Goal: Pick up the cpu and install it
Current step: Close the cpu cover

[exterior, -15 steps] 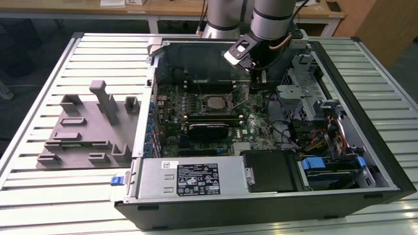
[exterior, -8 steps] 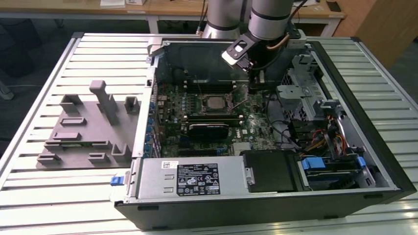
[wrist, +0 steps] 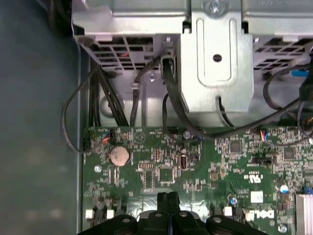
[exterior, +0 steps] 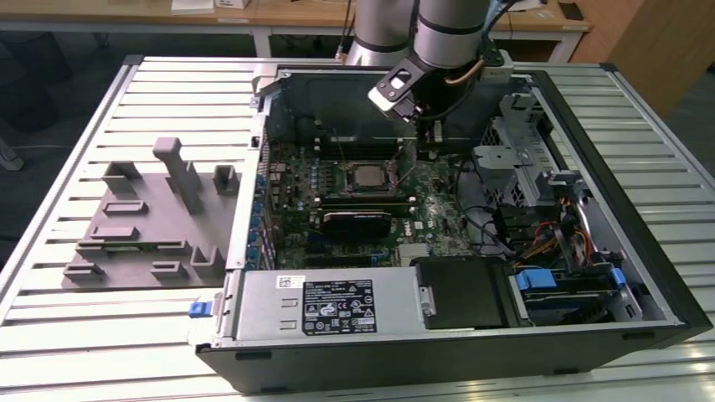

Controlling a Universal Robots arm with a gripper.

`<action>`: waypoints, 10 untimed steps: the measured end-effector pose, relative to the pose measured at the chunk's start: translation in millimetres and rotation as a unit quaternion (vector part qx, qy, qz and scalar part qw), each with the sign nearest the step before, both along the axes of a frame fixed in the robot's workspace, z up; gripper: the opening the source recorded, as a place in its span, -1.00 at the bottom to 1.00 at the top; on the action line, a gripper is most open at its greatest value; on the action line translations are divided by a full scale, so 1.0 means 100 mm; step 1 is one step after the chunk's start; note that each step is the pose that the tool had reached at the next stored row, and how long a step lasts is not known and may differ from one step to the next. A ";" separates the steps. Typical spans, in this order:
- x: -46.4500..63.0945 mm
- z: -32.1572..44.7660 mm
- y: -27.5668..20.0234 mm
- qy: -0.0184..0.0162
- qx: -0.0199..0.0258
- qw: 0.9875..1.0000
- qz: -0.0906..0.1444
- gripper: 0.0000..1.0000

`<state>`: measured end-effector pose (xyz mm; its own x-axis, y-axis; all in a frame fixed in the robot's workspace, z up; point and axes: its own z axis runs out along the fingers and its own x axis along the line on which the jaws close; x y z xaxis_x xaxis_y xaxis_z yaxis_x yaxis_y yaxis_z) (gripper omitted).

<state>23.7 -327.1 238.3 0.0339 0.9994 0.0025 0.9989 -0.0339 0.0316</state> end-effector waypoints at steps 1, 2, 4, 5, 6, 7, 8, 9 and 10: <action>-0.02 0.000 0.000 0.000 0.001 1.000 0.000 -0.79; -0.04 0.000 0.000 0.000 0.001 1.000 0.000 -0.79; -0.08 0.001 0.000 0.000 0.001 1.000 0.000 -0.79; -0.10 0.000 0.000 0.000 0.001 1.000 0.000 -0.79; -0.13 0.001 0.000 0.000 0.001 1.000 0.000 -0.79; -0.15 0.000 0.000 0.000 0.002 1.000 0.000 -0.79; -0.18 0.000 0.000 0.000 0.002 1.000 0.000 -0.79; -0.20 0.001 0.000 0.000 0.002 1.000 0.000 -0.79; -0.23 0.001 0.000 0.000 0.002 1.000 0.000 -0.79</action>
